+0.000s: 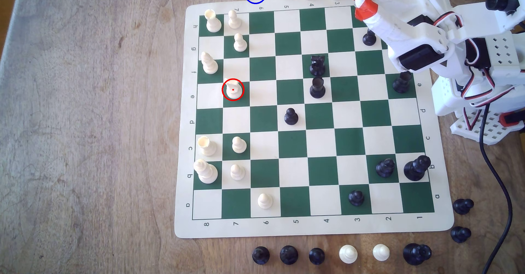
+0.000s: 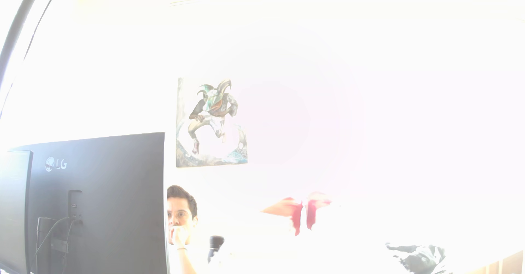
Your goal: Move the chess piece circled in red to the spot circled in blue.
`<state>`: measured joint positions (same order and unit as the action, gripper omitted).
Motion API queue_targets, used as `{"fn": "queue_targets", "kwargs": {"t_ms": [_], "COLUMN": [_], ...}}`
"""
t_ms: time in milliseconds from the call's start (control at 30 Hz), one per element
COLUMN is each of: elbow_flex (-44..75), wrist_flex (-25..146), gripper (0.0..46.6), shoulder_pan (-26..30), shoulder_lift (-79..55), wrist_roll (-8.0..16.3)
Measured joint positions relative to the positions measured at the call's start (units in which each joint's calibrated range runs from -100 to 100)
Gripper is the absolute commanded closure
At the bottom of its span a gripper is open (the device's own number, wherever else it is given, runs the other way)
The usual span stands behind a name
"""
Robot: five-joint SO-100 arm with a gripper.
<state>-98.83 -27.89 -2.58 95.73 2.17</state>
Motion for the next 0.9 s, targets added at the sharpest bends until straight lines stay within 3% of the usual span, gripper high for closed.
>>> {"fn": "queue_targets", "kwargs": {"t_ms": [67, 167, 300, 633, 900], "elbow_flex": [0.0, 3.2, 7.0, 17.2, 26.7], "wrist_flex": [-0.4, 0.8, 10.2, 41.0, 48.1], "gripper": [46.4, 46.4, 46.4, 46.4, 44.7], "shoulder_pan": [-0.1, -2.7, -3.6, -5.5, -3.2], "shoulder_lift": [0.0, 0.1, 0.6, -0.6, -14.3], "wrist_roll": [-0.1, -3.2, -4.5, -4.5, -4.6]}}
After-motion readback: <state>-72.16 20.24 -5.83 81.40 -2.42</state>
